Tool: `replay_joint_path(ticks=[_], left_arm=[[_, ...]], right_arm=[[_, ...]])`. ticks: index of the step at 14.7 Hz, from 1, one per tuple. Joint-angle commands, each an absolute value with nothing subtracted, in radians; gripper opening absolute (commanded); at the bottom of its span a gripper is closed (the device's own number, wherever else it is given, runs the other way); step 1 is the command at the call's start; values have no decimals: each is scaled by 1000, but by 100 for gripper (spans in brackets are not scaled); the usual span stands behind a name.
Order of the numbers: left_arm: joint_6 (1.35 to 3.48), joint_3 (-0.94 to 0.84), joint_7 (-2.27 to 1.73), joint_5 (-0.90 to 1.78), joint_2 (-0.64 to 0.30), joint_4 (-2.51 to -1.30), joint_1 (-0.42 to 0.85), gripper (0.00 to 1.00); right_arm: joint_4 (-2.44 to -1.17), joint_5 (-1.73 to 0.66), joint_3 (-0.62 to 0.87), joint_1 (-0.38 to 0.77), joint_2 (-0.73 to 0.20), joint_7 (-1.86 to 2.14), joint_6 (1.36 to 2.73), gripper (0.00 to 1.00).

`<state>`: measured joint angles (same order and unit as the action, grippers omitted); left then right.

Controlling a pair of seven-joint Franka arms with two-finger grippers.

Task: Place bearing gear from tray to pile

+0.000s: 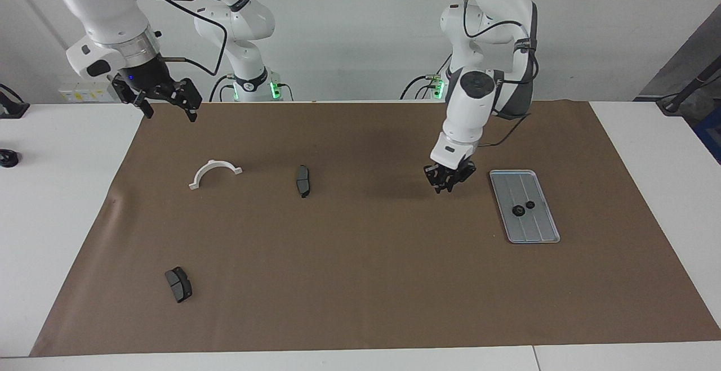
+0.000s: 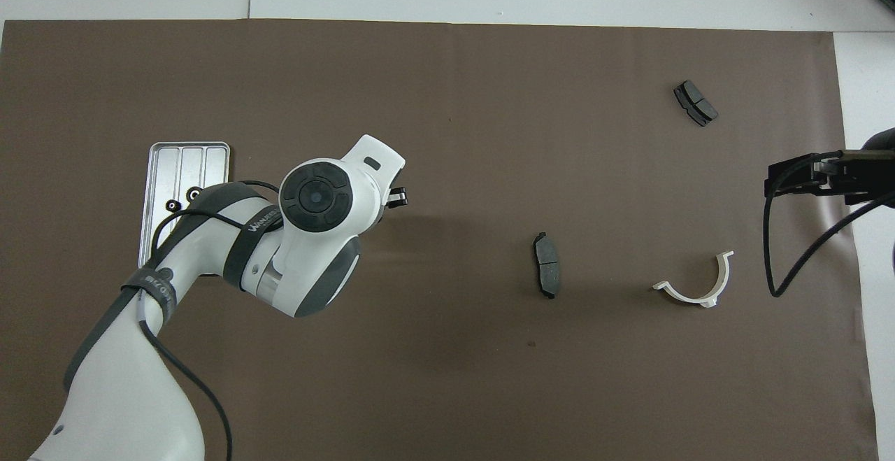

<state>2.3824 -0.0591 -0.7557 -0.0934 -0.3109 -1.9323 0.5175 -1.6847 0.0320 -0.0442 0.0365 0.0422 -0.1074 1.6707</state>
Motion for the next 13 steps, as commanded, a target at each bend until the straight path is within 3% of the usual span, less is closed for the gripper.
replay_joint_path(ticks=[1, 6, 7, 8, 11, 13], left_arm=[[2385, -43, -840, -118, -393, -1836, 593, 0], [2465, -46, -848, -121, -423, -1853, 647, 0], [2474, -46, -835, -123, -423, -1855, 664, 49], [2491, -46, -834, -121, -423, -1858, 666, 77], [2485, -43, -839, -121, -423, -1850, 666, 100], [2462, -38, -836, -123, -407, -1855, 654, 100]], right_arm=[[-1726, 9, -43, 37, 7, -81, 1770, 100], [-1720, 9, -12, 64, -167, -94, 1968, 100], [-1726, 8, -12, 66, -190, -94, 1994, 100], [-1730, 8, -12, 75, -202, -94, 2017, 100], [-1784, 8, -12, 106, -206, -95, 2061, 100], [-1818, 8, -12, 149, -204, -115, 2109, 100]])
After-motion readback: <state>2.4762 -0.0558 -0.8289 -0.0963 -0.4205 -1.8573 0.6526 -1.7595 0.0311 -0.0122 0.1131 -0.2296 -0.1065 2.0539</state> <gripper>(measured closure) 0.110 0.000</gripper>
